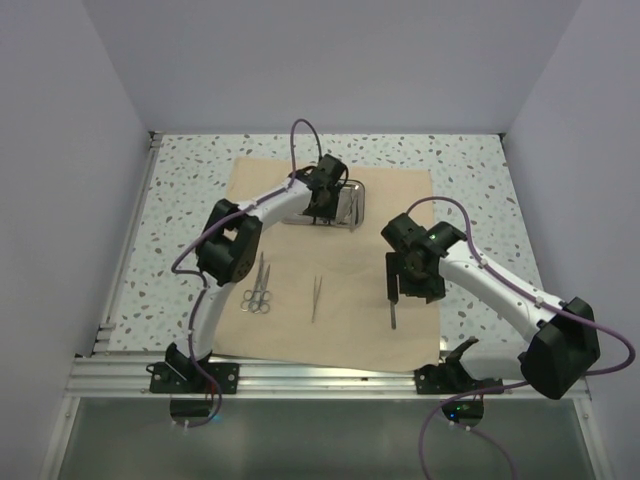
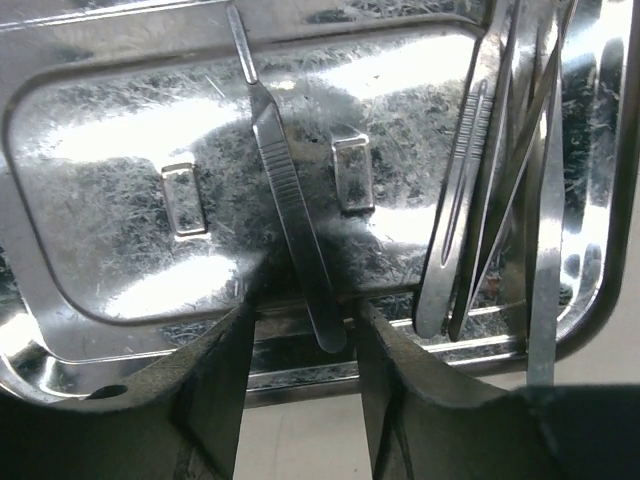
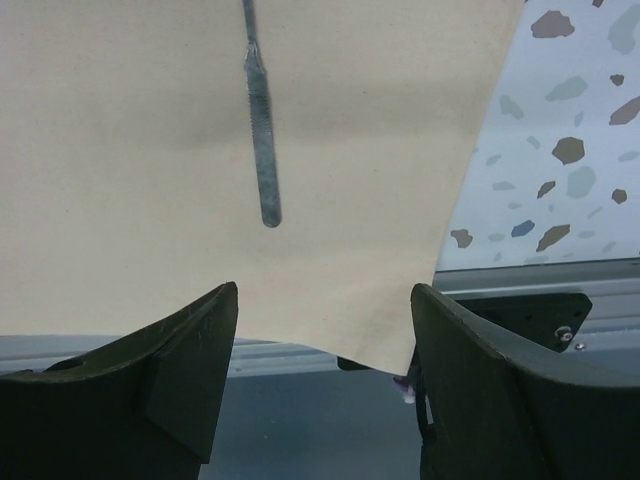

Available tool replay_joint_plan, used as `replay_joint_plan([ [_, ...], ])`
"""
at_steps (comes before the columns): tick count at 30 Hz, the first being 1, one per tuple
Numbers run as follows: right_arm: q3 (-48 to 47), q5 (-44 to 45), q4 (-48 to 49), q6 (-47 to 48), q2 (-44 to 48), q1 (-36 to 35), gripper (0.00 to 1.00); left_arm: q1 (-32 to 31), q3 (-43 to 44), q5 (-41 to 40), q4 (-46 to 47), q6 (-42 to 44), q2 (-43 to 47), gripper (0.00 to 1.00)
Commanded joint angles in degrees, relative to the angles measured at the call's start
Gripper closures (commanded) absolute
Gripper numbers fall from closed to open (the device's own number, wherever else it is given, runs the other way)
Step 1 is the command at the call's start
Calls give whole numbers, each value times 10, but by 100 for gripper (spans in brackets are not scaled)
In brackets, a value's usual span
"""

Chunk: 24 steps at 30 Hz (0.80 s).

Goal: Open and lay out the surgical kit
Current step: Pick up the medical item from the container.

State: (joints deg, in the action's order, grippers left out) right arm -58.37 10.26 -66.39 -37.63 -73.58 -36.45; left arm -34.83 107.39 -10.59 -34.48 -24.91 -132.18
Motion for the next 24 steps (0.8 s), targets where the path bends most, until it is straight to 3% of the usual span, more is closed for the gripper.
replay_joint_plan([
  [1,-24,23,-24,-9,-2,-1,27,-7,-22,-25,-27,-30,-8,52],
  [9,-23,27,-29,-10,0,-1,28,-23,-50,-29,-40,-52,-26,61],
  [15,-21,29,-30,-12,3,-1,28,-22,-23,0,-44,-47,-48,100],
  [24,-59,42,-42,-15,-6,-2,30,-18,18,-6,-57,-29,-12,100],
])
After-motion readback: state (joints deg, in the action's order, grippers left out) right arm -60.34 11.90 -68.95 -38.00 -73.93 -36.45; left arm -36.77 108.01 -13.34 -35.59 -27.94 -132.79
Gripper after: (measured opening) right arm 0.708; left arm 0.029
